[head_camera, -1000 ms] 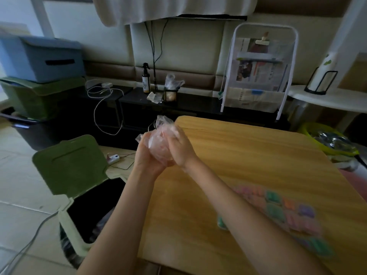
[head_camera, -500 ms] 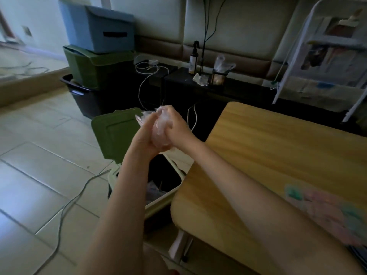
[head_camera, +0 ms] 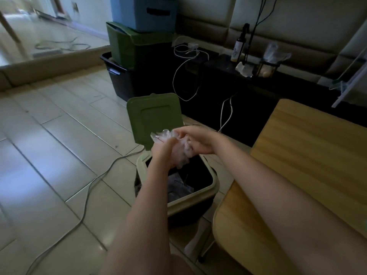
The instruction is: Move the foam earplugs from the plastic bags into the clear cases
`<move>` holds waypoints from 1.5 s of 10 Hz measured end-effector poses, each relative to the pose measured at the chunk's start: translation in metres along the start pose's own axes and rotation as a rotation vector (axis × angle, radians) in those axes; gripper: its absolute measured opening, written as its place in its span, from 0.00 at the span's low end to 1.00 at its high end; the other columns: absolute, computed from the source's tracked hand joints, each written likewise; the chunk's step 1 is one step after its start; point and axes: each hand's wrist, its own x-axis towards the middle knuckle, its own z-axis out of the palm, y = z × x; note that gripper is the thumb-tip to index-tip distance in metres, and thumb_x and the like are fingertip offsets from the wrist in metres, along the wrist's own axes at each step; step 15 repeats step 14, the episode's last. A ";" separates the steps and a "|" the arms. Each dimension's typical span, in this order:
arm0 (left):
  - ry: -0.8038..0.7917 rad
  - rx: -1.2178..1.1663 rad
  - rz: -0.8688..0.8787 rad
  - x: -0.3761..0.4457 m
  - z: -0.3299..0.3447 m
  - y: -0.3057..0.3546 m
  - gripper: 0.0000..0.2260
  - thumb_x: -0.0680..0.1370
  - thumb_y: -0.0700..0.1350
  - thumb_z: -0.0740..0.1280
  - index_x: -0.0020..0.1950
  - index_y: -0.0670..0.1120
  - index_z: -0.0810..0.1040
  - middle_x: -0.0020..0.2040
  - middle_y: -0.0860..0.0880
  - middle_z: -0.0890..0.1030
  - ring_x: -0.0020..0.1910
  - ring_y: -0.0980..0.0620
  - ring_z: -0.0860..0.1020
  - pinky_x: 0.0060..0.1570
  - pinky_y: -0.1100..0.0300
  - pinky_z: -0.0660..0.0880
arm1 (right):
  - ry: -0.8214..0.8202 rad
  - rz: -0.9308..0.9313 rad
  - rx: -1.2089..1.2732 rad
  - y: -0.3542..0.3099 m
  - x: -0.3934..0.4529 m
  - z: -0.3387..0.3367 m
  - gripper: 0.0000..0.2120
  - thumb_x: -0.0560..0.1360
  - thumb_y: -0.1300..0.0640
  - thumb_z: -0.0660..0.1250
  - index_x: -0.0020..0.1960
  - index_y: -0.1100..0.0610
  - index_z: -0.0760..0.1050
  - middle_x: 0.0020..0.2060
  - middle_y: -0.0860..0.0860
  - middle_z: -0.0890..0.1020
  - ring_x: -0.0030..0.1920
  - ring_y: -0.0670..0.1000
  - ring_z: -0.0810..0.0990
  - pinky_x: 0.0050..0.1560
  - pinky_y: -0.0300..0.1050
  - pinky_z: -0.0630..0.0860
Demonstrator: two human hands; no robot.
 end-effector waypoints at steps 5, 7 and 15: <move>0.107 0.762 0.046 0.007 -0.024 -0.037 0.49 0.61 0.69 0.69 0.74 0.45 0.60 0.69 0.39 0.66 0.67 0.38 0.67 0.66 0.43 0.66 | 0.198 0.079 -0.730 0.026 0.054 0.006 0.16 0.77 0.58 0.67 0.63 0.63 0.75 0.59 0.59 0.78 0.58 0.58 0.78 0.57 0.51 0.77; 0.145 0.713 0.059 0.006 -0.023 -0.044 0.47 0.68 0.66 0.71 0.75 0.44 0.54 0.72 0.38 0.59 0.70 0.37 0.62 0.67 0.42 0.64 | 0.342 0.035 -0.805 0.029 0.054 0.004 0.14 0.81 0.50 0.60 0.53 0.61 0.75 0.42 0.56 0.78 0.44 0.54 0.80 0.39 0.40 0.74; 0.272 0.370 0.243 0.017 -0.027 -0.032 0.06 0.78 0.38 0.65 0.53 0.42 0.78 0.48 0.44 0.82 0.32 0.51 0.82 0.42 0.54 0.80 | 0.527 -0.136 -0.416 0.031 0.084 0.003 0.15 0.76 0.71 0.59 0.40 0.56 0.79 0.48 0.55 0.80 0.51 0.57 0.80 0.53 0.49 0.78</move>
